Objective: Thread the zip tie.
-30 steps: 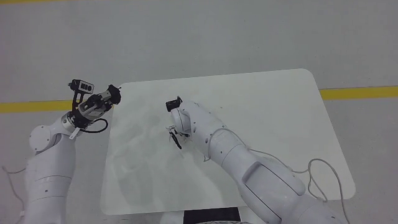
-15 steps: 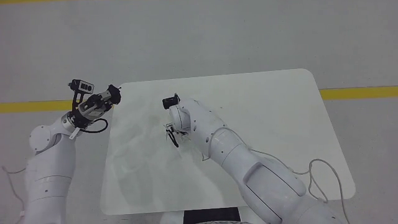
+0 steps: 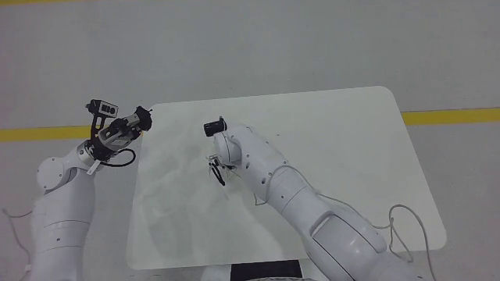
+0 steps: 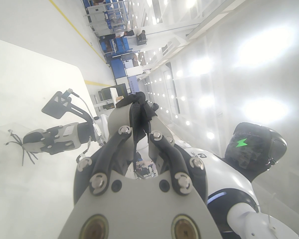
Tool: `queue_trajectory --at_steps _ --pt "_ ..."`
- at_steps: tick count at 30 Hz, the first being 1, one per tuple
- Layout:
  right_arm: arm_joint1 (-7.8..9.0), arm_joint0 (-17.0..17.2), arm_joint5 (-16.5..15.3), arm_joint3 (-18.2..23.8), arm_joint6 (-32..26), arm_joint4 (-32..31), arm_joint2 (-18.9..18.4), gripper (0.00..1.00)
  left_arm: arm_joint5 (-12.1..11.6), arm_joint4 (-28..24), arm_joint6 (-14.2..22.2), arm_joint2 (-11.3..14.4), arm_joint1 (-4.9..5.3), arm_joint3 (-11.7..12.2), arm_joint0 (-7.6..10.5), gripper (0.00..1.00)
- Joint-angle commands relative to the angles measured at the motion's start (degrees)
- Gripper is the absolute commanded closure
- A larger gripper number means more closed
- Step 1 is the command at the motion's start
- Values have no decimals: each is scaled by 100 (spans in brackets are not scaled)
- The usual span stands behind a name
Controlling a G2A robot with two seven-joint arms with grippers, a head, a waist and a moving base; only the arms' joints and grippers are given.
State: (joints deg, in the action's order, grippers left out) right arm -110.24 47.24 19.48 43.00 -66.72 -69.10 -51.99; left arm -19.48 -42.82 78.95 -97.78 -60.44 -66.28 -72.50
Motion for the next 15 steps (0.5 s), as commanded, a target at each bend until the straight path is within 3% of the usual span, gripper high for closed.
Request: queue_trajectory --at_steps 1,15 --pt "12 40 0 55 -35 -34 -19 100 0 0 0 0 0 0 0 100" --pt "65 203 0 268 -118 -108 -58 100 0 0 0 0 0 0 0 100"
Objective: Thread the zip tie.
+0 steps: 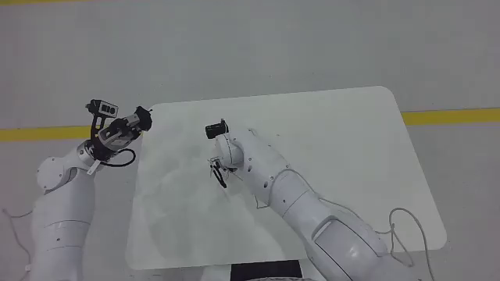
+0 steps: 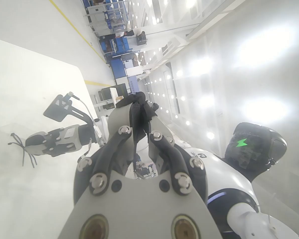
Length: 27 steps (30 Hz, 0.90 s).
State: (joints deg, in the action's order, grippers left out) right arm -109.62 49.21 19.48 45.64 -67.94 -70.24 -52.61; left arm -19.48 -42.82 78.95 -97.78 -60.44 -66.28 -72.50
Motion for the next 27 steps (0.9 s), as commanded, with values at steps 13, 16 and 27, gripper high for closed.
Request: queue_trajectory --at_steps 13,16,27 --pt "9 12 0 -50 63 102 74 94 0 0 0 0 0 0 0 100" --pt "6 0 0 -96 84 141 89 94 0 0 0 0 0 0 0 100" --pt "-32 -114 0 -397 184 255 189 87 0 0 0 0 0 0 0 100"
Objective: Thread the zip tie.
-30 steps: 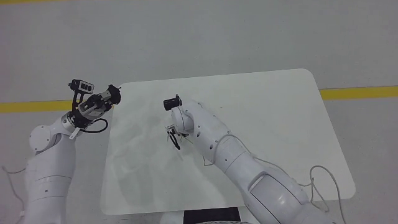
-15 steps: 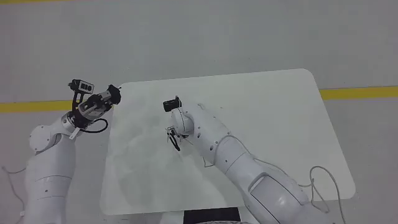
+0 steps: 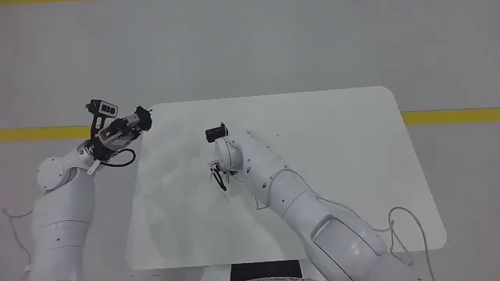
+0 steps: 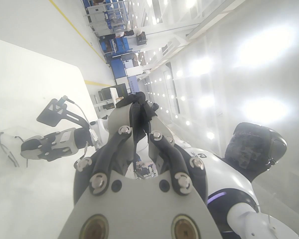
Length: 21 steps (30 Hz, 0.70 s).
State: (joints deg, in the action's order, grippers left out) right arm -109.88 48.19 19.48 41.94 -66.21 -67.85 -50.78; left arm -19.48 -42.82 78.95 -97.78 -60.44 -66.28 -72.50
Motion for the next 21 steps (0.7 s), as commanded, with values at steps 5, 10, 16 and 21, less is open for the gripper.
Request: queue_trajectory --at_steps 5,10,16,21 --pt "-40 -96 0 -225 84 93 89 82 0 0 0 0 0 0 0 100" --pt "-73 -179 0 -406 166 192 173 84 0 0 0 0 0 0 0 100" --pt "-110 -288 0 -620 274 285 267 87 0 0 0 0 0 0 0 100" --pt "-142 -361 0 -770 335 394 359 88 0 0 0 0 0 0 0 100"
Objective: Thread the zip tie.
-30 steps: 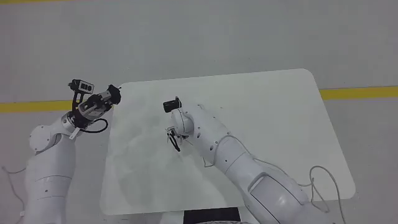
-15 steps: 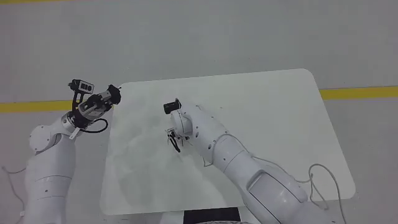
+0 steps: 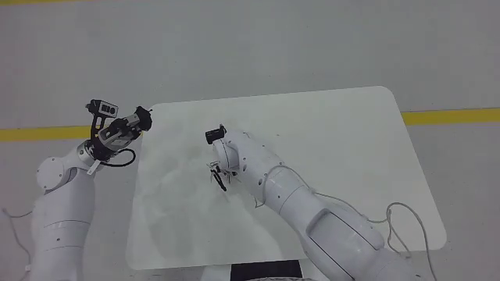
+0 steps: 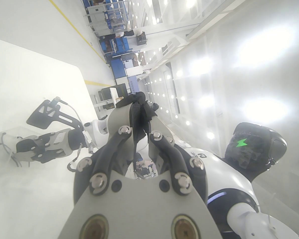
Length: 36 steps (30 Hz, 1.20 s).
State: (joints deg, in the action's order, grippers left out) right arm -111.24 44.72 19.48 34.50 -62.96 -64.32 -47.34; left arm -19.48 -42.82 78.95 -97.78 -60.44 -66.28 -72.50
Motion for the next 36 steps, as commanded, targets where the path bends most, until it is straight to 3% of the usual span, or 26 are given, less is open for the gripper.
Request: queue_trajectory --at_steps 1,36 --pt "-10 -30 0 -58 22 47 38 89 0 0 0 0 0 0 0 100" --pt "-135 -413 0 -697 381 836 582 88 0 0 0 0 0 0 0 100"
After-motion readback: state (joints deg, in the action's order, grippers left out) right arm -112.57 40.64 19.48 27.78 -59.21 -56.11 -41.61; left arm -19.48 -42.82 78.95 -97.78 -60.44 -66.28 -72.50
